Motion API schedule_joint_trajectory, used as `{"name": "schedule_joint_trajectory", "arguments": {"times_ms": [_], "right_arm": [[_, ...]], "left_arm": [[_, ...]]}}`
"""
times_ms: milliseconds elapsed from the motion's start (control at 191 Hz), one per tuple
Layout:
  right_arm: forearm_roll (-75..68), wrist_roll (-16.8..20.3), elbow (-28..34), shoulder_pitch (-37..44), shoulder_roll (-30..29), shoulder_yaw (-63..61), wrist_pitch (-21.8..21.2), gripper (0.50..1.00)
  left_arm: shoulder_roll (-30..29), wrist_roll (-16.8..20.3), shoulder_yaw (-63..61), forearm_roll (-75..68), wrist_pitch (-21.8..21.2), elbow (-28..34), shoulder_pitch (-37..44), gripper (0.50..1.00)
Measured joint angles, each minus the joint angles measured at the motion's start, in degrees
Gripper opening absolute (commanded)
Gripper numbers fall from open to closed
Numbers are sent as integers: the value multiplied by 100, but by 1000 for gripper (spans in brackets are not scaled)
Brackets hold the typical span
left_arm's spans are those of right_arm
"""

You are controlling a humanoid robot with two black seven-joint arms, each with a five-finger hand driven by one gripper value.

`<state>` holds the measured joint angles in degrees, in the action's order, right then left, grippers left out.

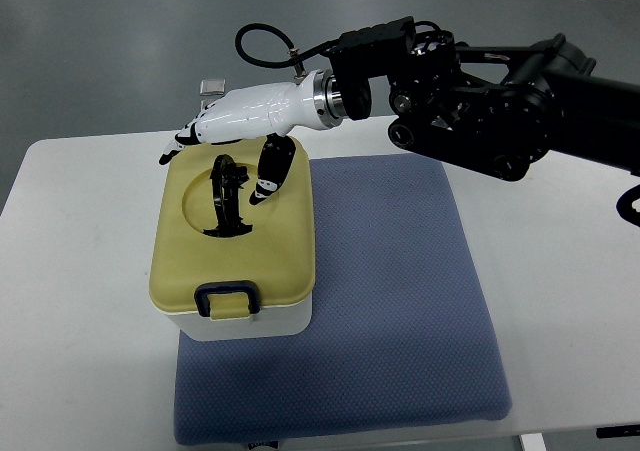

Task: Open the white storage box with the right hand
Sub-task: 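Lower the right hand and close its fingers around the black lid handle, then lift the yellow lid off the box with the right hand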

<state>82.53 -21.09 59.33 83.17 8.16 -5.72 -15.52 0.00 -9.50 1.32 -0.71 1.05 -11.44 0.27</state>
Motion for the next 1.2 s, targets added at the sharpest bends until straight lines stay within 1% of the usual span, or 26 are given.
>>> {"name": "schedule_joint_trajectory", "arguments": {"times_ms": [47, 94, 183, 241, 256, 262, 267, 272, 277, 282, 288, 293, 298, 303, 309, 314, 319, 335, 340, 345, 350, 361, 732, 973, 1072, 1198], "right_arm": [[4, 0, 0, -20, -17, 1, 7, 830], [6, 0, 1, -34, -32, 1, 10, 823], [9, 0, 0, -57, -48, 1, 14, 766], [11, -1, 0, -63, -50, 1, 29, 748], [13, -3, -1, -66, -51, 1, 35, 715], [13, -4, -1, -66, -51, 1, 37, 715], [14, -4, -1, -67, -51, 1, 39, 695], [14, -5, -2, -67, -51, 1, 41, 695], [14, -5, -2, -68, -51, 1, 42, 670], [15, -6, -2, -68, -51, 1, 44, 670], [15, -7, -3, -69, -51, 1, 46, 646], [15, -7, -3, -69, -51, 2, 47, 646], [15, -8, -4, -69, -51, 2, 49, 621], [16, -9, -4, -69, -51, 2, 51, 621], [16, -11, -5, -70, -51, 3, 53, 599], [16, -14, -7, -70, -51, 4, 56, 599], [17, -16, -7, -70, -51, 4, 57, 578], [18, -23, -10, -71, -51, 6, 61, 558], [19, -26, -10, -71, -51, 6, 62, 537], [19, -29, -11, -71, -51, 6, 63, 537], [19, -33, -11, -72, -51, 7, 64, 511], [20, -41, -13, -73, -51, 7, 66, 500], [-25, -156, -18, -13, -22, -23, 182, 500], [-120, -298, 34, 440, 262, -111, 118, 500], [-198, -387, 183, 680, 583, -128, -78, 500], [-250, -424, 497, 827, 1189, -197, -561, 500]], "left_arm": [[0, 0, 0, 0, 0, 6, 1, 1000], [0, 0, 0, 0, 0, 8, -1, 1000], [0, 0, 0, 0, 0, 14, -1, 1000], [0, 0, 0, 0, 0, 21, -1, 1000], [0, 0, 0, 0, 0, 23, 0, 1000], [0, 0, 0, 0, 0, 23, 0, 1000], [0, 0, 0, 0, 0, 24, 0, 1000], [0, 0, 0, 0, 0, 24, 0, 1000], [0, 0, 0, 0, 0, 24, 0, 1000], [0, 0, 0, 0, 0, 24, 0, 1000], [0, 0, 0, 0, 0, 25, 0, 1000], [0, 0, 0, 0, 0, 26, 0, 1000], [0, 0, 0, 0, 0, 26, 0, 1000], [0, 0, 0, 0, 0, 26, 0, 1000], [0, 0, 0, 0, 0, 26, 0, 1000], [0, 0, 0, 0, 0, 27, 0, 1000], [0, 0, 0, 0, 0, 27, 1, 1000], [0, 0, 0, 0, 0, 29, 1, 1000], [0, 0, 0, 0, 0, 29, 1, 1000], [0, 0, 0, 0, 0, 30, 1, 1000], [0, 0, 0, 0, 0, 30, 1, 1000], [0, 0, 0, 0, 0, 30, 1, 1000], [0, 0, 9, 0, 0, 44, -1, 1000], [0, 0, 9, 0, 0, 46, 0, 1000], [0, 0, 11, 0, 0, 46, -1, 1000], [0, 0, 14, 0, 0, 46, 0, 1000]]}}
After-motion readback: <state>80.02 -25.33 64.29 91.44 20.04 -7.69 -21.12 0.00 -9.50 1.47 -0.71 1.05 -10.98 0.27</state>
